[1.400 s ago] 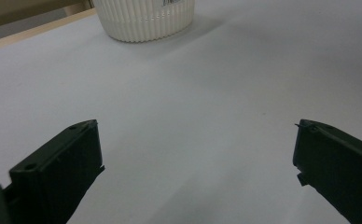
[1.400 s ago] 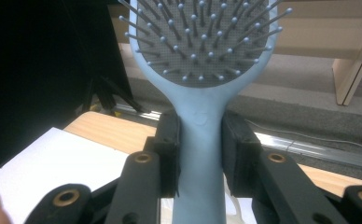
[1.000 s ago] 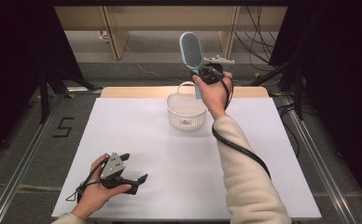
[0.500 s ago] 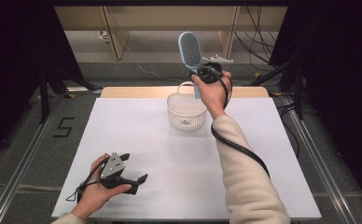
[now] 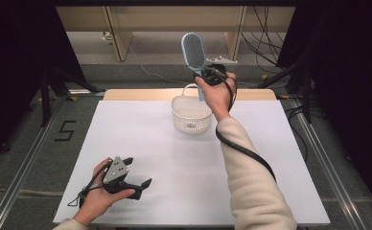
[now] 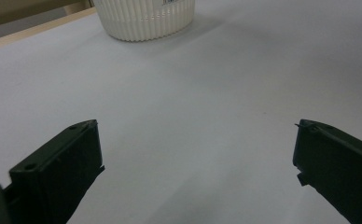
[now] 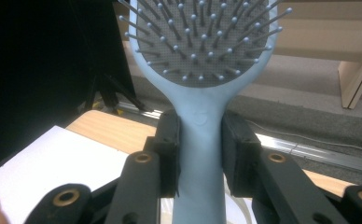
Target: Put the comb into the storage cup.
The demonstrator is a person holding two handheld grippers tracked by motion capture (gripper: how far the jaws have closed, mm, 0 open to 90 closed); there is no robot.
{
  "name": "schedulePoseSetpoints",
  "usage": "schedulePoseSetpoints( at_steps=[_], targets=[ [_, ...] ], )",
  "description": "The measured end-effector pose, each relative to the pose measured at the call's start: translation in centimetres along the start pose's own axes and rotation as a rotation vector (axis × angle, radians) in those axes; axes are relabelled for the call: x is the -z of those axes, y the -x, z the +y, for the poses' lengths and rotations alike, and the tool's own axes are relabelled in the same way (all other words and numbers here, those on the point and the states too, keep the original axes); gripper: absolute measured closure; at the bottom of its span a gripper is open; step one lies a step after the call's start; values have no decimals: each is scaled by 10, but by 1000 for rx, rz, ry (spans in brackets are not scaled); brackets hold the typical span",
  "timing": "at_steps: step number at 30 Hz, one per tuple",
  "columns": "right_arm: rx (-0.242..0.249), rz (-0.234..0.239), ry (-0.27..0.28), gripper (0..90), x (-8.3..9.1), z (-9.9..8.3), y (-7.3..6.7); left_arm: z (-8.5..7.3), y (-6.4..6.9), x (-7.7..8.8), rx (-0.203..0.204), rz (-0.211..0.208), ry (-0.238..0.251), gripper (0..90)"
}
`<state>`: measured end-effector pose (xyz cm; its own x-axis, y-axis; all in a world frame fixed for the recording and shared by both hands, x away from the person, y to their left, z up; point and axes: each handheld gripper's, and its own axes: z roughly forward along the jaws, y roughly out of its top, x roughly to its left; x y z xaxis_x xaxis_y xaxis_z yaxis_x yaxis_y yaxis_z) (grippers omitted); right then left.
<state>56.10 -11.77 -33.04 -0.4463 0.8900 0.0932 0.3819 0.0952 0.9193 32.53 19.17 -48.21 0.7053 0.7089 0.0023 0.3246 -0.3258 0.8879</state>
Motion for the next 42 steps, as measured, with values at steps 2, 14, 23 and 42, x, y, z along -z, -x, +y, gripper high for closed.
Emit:
schedulePoseSetpoints(
  at_steps=[2, 14, 23, 42],
  targets=[
    [4, 2, 0, 707, 0, 0, -1, 0, 0, 0, -1, -2, 0, 7],
    [38, 21, -3, 707, -3, -3, -4, 0, 0, 0, -1, 0, -2, 7],
    [83, 52, -11, 707, -7, -5, -7, 0, 0, 0, -1, 2, -2, 7],
    [102, 55, -33, 707, -9, -12, -4, 0, 0, 0, -3, 2, -6, 7]
  ],
)
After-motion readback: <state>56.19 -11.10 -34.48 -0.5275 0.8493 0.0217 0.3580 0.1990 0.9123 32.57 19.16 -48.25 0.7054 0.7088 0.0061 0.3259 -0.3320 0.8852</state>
